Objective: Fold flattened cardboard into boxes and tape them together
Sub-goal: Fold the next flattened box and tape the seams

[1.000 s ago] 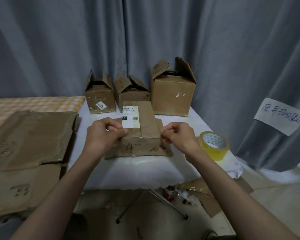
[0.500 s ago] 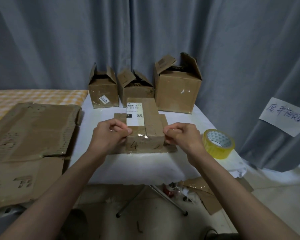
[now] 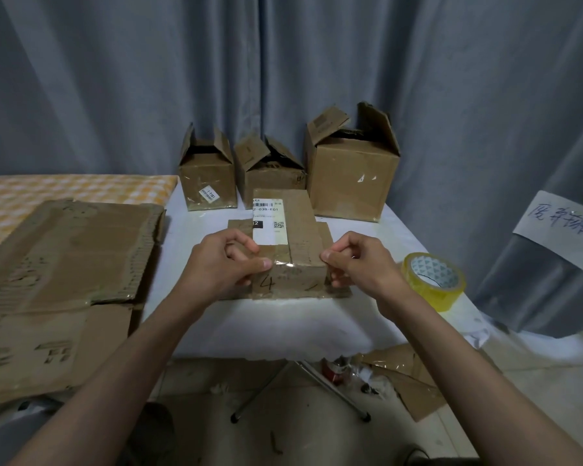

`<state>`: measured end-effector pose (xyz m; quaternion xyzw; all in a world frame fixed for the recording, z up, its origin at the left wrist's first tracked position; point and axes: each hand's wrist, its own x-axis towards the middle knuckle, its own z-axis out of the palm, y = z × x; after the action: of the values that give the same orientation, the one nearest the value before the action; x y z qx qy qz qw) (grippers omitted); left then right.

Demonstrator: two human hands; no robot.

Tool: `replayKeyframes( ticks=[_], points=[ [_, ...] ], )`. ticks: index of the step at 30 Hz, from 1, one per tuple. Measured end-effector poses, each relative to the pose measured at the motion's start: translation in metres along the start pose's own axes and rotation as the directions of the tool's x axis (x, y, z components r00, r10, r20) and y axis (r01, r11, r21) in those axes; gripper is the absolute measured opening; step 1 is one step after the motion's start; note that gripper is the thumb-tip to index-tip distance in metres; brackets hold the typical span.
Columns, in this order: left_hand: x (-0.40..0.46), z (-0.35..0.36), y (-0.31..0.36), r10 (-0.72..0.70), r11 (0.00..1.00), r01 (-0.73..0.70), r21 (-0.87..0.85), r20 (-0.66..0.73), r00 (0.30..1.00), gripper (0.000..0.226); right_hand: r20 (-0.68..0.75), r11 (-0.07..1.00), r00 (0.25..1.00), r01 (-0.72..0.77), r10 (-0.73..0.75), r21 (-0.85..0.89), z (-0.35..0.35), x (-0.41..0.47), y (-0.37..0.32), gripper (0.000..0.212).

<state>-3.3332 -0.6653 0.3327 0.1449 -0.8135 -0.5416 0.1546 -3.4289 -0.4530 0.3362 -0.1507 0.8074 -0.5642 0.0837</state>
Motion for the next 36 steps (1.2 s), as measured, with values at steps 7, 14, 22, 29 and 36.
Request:
replayKeyframes(
  ticks=[7,14,22,29,36],
  points=[
    [-0.001,-0.003,0.002,0.009,1.000,-0.009,-0.003,-0.007,1.000,0.025,0.075,1.000,0.997,-0.014,0.014,-0.007,-0.006,-0.002,-0.003,0.027],
    [-0.001,-0.005,0.000,0.003,0.999,-0.002,-0.047,0.029,1.000,0.031,0.121,0.998,0.991,-0.055,0.052,0.021,-0.009,-0.002,-0.005,0.035],
    [0.000,-0.002,-0.006,0.174,0.972,-0.176,0.154,0.026,0.984,0.028,0.110,0.966,0.978,0.193,-0.175,-0.175,-0.006,-0.001,0.003,0.030],
    [0.007,-0.002,-0.015,0.462,0.782,-0.461,0.419,0.107,0.881,0.012,0.142,0.779,0.862,0.501,-0.486,-0.376,0.002,0.002,0.019,0.018],
    [0.023,0.007,-0.017,0.521,0.641,-0.572,0.512,0.257,0.814,0.032,0.191,0.734,0.823,0.565,-0.535,-0.377,-0.004,0.015,0.024,0.024]
  ],
)
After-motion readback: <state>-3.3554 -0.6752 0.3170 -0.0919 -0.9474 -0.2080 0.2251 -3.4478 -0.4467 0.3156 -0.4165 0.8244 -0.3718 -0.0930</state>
